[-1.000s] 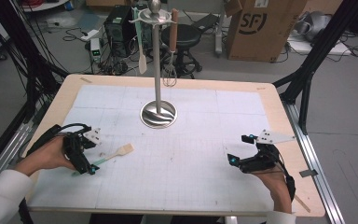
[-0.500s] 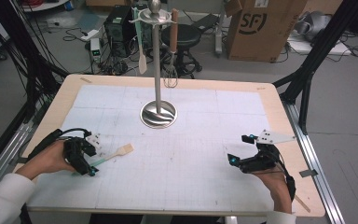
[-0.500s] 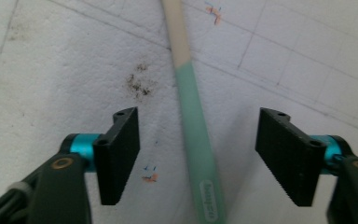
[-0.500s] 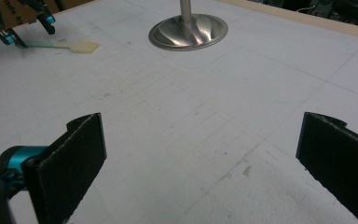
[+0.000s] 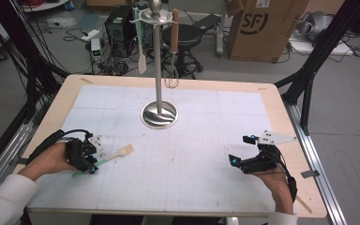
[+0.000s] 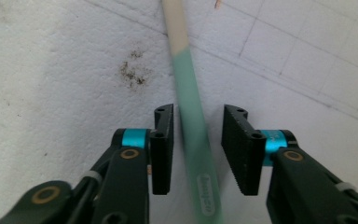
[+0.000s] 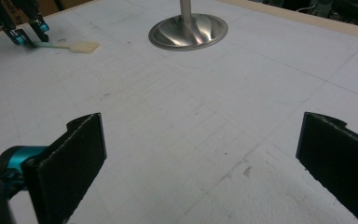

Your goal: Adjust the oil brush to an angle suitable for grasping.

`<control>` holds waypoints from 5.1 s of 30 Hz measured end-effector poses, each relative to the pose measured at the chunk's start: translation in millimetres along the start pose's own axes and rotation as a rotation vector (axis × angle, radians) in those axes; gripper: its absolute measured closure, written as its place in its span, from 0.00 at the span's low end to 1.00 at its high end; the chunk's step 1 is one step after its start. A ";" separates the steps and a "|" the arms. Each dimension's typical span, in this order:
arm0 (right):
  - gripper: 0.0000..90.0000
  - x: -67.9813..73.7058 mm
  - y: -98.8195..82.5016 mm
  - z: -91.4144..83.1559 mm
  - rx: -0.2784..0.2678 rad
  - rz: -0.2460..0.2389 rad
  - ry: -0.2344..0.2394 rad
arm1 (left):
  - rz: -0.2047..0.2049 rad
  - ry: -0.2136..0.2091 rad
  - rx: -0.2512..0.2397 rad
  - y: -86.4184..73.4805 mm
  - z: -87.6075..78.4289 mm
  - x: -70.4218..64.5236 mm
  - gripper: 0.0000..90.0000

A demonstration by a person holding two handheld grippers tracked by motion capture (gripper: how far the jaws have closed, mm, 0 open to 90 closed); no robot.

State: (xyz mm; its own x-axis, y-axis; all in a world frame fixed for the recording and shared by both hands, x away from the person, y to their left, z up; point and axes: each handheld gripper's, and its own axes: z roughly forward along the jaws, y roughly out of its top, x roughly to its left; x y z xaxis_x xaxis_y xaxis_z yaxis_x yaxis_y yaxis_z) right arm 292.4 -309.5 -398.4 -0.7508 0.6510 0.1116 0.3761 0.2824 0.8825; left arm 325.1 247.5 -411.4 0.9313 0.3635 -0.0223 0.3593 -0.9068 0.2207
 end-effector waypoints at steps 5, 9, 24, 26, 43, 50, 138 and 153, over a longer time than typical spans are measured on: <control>0.00 0.2 -0.1 0.3 0.001 -0.001 -0.002 | 0.027 0.018 0.048 6.0 0.5 -3.6 0.81; 0.00 0.9 0.1 0.3 0.003 0.000 0.000 | 0.032 0.015 0.060 8.5 1.2 -6.4 0.86; 0.00 0.6 2.0 0.3 -0.003 -0.006 0.000 | 0.068 -0.003 -0.032 13.2 -20.7 -8.4 0.87; 0.00 1.4 3.0 0.1 -0.006 -0.007 0.001 | 0.079 0.006 -0.044 16.7 -29.1 -10.2 0.87; 0.00 8.3 12.6 -6.1 -0.029 -0.063 0.033 | 0.201 -0.008 -0.195 70.5 -85.0 -30.5 0.87; 0.00 9.8 14.7 -10.2 -0.036 -0.068 0.043 | 0.242 -0.029 -0.264 92.1 -86.7 -38.3 0.87; 0.00 22.1 24.4 -12.8 -0.038 -0.103 0.106 | 0.165 -0.078 -0.722 62.6 -46.1 -47.0 0.02; 0.00 22.8 37.1 -6.2 0.002 -0.117 0.074 | 0.074 -0.035 -0.845 -11.6 -36.3 -35.2 0.02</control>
State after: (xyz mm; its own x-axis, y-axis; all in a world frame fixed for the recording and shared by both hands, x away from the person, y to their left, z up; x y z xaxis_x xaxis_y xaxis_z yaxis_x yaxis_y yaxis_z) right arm 285.9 -288.6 -360.3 -0.8275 0.5600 0.0410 0.2845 0.3553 0.8904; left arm 286.0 253.0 -377.8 0.9569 0.2903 -0.0063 0.1449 -0.4586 0.8767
